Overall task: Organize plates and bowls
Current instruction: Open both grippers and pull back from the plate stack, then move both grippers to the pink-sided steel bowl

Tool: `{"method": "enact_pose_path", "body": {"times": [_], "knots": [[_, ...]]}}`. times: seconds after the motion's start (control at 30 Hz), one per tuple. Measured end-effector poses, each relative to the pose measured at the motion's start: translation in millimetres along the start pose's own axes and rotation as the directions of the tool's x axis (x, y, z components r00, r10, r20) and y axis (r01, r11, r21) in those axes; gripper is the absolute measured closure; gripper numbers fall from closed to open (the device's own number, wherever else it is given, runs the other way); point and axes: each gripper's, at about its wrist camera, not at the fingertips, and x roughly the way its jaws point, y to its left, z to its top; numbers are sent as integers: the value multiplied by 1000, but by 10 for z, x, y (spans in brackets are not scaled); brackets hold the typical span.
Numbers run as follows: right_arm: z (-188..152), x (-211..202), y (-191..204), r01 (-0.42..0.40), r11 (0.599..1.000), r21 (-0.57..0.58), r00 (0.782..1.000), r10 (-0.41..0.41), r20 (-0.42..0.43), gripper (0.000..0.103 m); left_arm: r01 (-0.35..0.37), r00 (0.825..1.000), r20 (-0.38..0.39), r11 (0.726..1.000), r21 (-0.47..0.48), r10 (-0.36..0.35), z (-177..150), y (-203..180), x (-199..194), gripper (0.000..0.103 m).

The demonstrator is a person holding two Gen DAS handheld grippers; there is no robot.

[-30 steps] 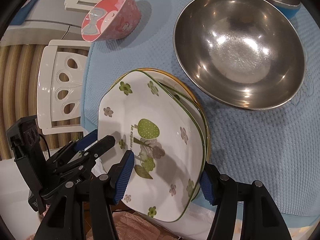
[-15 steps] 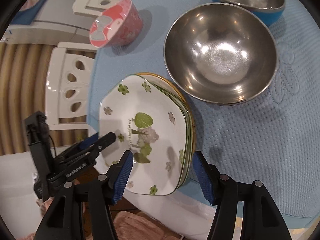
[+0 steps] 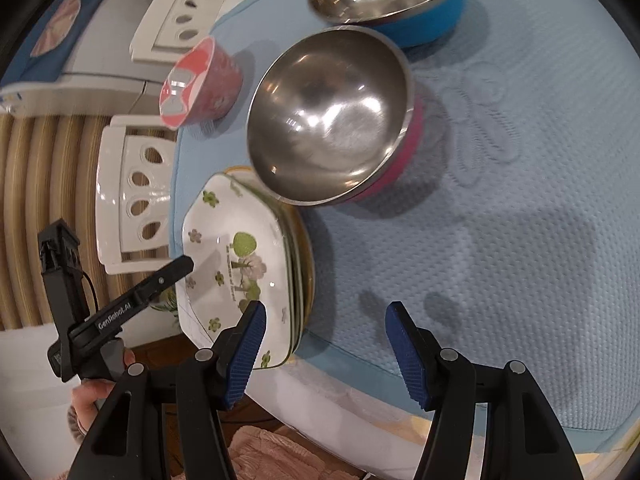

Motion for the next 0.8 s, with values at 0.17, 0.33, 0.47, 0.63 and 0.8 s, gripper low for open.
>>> {"method": "enact_pose_path", "body": {"times": [0.17,0.33,0.47,0.63,0.8], "knots": [[91,-162,-92,-24,1000,16,999,23,38,43,11,1000,-3,999,48,-11,116,-266,-26,44],[248,-268,-114,-27,999,28,997,25,67,43,15,1000,-5,995,102,-15,328,-603,14,44],[417,-367,-101,-19,1000,23,995,17,95,43,28,1000,-5,991,132,-27,517,-843,22,44],[621,-401,-97,-8,1000,23,995,6,102,43,34,999,-1,983,181,-34,669,-1132,65,44],[794,-311,-161,-1,999,37,996,-2,85,42,35,999,-35,977,211,-28,776,-1334,279,44]]}}
